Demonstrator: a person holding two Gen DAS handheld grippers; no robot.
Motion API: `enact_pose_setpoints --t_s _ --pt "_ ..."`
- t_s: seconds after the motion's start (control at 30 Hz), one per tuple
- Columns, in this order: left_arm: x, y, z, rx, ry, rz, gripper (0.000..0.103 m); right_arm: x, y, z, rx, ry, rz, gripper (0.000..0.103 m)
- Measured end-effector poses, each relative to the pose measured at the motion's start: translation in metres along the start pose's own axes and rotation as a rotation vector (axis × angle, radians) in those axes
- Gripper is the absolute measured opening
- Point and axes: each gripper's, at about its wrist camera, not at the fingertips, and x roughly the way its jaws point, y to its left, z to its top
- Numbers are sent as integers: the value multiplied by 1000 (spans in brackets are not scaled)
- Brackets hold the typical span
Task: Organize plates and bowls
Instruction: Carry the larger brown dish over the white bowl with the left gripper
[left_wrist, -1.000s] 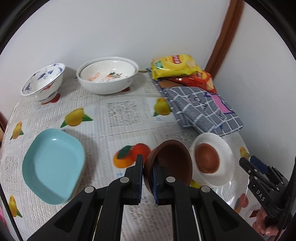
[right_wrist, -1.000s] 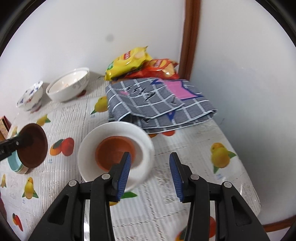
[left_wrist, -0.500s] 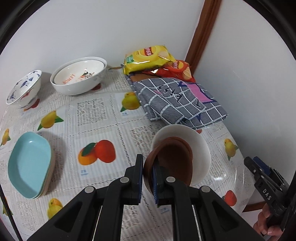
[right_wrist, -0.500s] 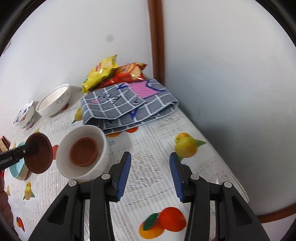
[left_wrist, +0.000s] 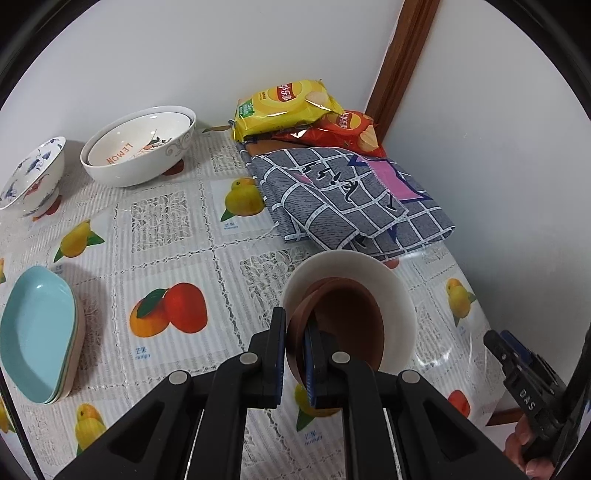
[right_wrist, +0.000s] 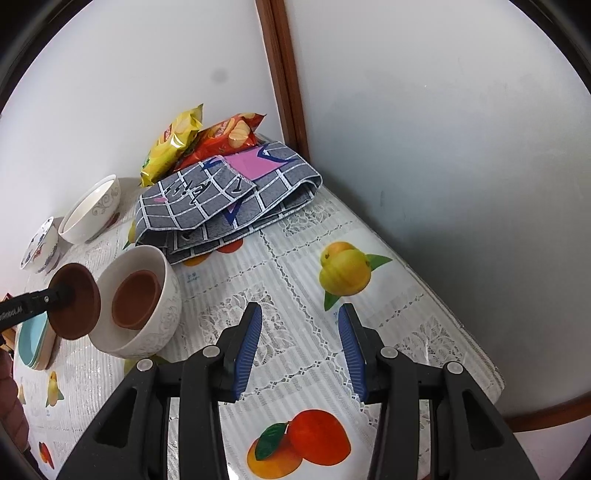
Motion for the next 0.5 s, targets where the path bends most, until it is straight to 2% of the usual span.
enact_pose_setpoints --t_s 0.5 --pt "33 -10 4 -24 36 -29 9 3 -10 -6 8 0 -9 43"
